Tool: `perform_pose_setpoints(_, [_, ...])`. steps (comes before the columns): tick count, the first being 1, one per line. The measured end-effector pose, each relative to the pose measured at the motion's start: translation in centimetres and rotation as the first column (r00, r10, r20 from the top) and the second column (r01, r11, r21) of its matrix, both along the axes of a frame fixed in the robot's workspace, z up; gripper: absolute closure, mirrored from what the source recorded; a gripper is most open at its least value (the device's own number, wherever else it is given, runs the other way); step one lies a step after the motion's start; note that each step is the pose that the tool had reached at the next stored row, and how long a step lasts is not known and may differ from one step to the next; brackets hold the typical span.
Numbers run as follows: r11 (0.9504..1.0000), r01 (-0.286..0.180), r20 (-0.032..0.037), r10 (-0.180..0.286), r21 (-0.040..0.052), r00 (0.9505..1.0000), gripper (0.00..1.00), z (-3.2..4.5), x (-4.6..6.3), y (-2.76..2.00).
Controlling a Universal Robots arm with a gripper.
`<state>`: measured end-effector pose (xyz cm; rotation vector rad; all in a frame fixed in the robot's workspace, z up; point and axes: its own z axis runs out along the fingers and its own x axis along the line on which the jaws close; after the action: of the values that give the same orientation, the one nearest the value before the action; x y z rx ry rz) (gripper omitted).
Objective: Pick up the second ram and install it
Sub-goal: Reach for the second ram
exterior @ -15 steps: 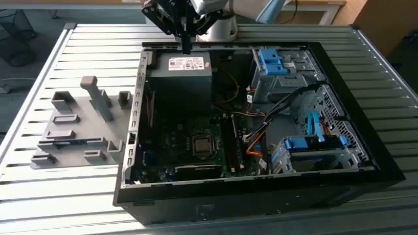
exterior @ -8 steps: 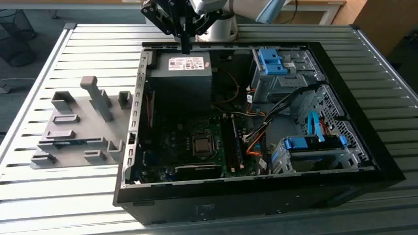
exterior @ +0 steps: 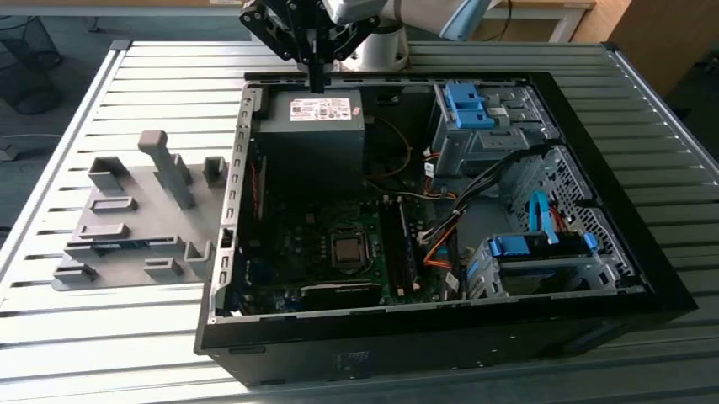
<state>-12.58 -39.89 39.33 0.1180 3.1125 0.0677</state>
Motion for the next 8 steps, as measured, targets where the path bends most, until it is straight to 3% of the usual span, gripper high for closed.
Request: perform_pose_setpoints(8, [1.0000, 0.000, 0.0000, 0.000, 0.0000, 1.0000, 0.89, 0.00, -0.12, 0.00])
